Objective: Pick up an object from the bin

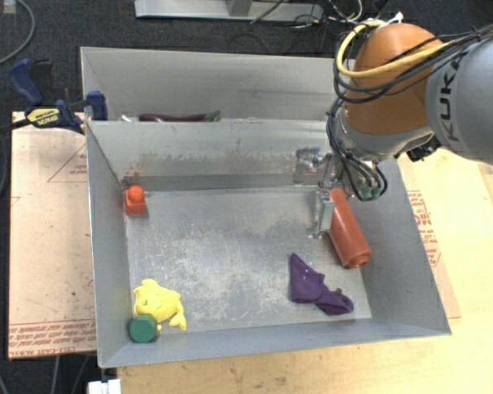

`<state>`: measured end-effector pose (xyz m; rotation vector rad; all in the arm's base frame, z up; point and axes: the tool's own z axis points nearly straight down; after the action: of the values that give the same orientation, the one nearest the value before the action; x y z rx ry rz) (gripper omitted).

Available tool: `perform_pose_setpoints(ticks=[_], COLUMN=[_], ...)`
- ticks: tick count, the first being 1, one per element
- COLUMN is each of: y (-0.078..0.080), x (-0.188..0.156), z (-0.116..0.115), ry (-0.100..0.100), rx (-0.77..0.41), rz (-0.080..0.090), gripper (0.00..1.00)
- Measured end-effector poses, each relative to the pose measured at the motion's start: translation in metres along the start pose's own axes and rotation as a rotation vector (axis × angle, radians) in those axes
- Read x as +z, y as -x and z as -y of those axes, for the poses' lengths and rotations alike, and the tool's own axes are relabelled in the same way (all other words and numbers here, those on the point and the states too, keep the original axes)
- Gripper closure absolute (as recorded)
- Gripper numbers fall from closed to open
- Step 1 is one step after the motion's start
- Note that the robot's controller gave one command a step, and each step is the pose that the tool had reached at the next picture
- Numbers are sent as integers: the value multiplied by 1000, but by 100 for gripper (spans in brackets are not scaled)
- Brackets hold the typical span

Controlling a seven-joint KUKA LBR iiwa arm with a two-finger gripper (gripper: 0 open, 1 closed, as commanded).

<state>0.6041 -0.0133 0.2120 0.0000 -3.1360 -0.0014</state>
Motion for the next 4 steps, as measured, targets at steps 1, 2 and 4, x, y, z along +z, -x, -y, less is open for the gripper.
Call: perform_pose_setpoints(ticks=[1,2,4], y=[1,-20,-71], x=[-5,58,49], z=[0,21,51], ry=[0,0,-1], rx=[0,-62,-71], rz=[8,9,14], gripper=[0,0,0])
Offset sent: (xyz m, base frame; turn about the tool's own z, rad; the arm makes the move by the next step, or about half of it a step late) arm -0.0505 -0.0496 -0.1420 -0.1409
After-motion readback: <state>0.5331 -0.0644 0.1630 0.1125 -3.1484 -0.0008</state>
